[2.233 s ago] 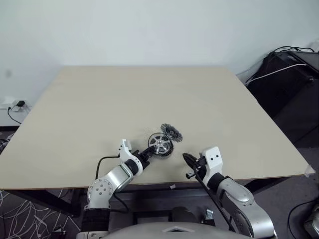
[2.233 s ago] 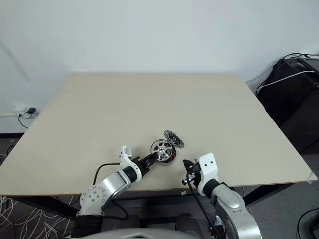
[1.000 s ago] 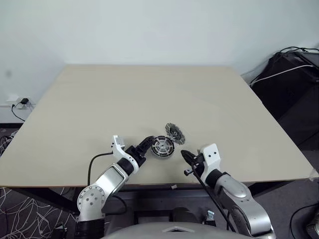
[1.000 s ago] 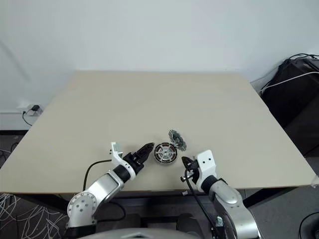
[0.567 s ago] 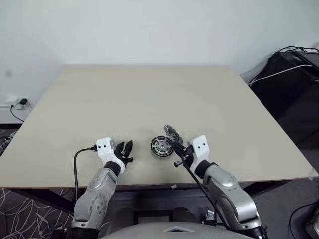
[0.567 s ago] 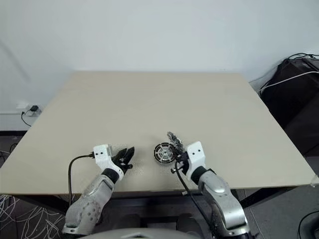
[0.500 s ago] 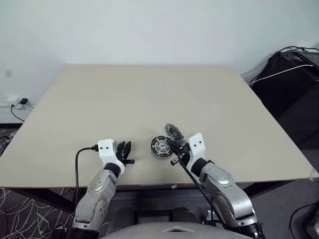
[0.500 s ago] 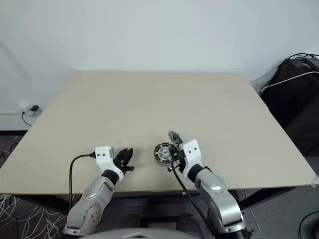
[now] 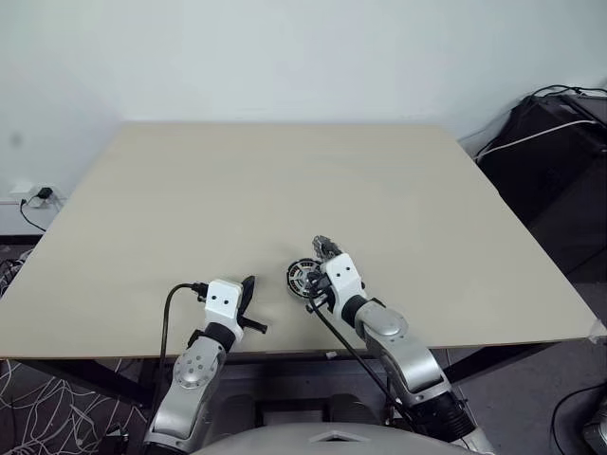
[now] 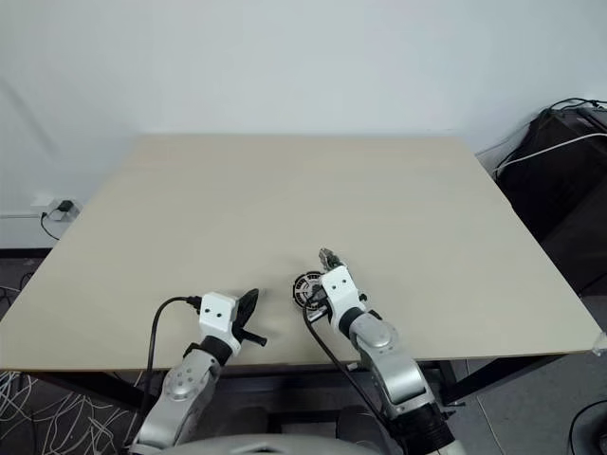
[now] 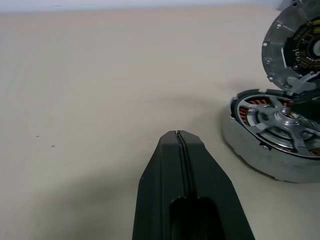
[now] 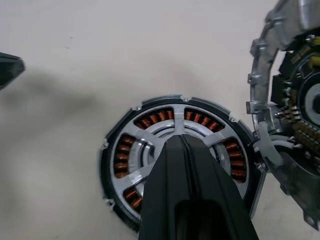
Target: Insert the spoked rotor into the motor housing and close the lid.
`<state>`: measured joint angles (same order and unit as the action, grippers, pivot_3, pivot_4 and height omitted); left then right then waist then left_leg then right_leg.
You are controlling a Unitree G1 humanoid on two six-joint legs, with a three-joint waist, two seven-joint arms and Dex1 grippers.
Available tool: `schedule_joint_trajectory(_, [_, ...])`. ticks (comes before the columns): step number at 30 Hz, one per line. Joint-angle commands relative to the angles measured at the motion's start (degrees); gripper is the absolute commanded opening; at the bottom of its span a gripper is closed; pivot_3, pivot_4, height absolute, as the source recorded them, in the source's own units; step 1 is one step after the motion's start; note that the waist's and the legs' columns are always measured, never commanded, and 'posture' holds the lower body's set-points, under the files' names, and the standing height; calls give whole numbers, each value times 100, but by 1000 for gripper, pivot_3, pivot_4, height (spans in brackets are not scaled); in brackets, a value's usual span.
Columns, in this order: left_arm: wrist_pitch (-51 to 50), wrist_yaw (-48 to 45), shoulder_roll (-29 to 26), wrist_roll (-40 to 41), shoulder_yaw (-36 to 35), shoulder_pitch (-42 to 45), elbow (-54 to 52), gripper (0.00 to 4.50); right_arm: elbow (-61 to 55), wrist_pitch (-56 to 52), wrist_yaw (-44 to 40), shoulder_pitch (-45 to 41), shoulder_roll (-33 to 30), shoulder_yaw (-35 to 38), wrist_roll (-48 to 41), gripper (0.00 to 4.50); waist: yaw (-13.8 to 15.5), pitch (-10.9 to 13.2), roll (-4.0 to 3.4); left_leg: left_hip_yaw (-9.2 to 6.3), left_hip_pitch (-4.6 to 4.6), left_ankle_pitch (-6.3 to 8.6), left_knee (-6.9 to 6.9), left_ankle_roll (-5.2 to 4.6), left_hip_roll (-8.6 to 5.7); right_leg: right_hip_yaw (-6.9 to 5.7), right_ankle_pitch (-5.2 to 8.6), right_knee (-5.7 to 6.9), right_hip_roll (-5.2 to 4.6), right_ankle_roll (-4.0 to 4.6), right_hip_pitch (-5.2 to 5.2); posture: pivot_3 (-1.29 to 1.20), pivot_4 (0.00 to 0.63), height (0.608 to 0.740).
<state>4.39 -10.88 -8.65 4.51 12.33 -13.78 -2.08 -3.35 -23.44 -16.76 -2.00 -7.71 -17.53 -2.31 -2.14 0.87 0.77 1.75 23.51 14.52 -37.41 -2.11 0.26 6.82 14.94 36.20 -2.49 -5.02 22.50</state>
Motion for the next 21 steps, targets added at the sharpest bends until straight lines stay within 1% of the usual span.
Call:
schedule_joint_trajectory(1, [119, -108, 61, -1, -28, 30, -70, 10, -16, 219, 17, -207, 91, 95, 19, 0, 0, 0, 0, 0, 0, 0, -3, 0, 0, 0, 0, 4, 1, -1, 0, 0, 0, 740])
schedule_joint_trajectory(13, [53, -261, 258, 62, -85, 32, -64, 10, 612, 81, -125, -354, 154, 84, 28, 0, -39, -8, 0, 3, -15, -12, -59, -6, 2, 2, -2, 70, 5, -6, -13, 0, 0, 740])
schedule_joint_trajectory(17, [40, -296, 296, 55, -81, 44, -51, 10, 438, 90, -200, -393, 84, 81, 35, 0, -52, -13, -7, 3, -25, -13, -59, -5, 3, 1, -3, 71, 5, -7, -23, 0, 0, 740])
schedule_joint_trajectory(21, [31, -318, 339, 50, -88, 59, -32, 10, -188, 59, -590, -393, -262, -127, 93, 0, -50, -13, -9, 3, -19, -14, -57, -6, 1, 2, -3, 68, 4, -7, -16, 0, 0, 740])
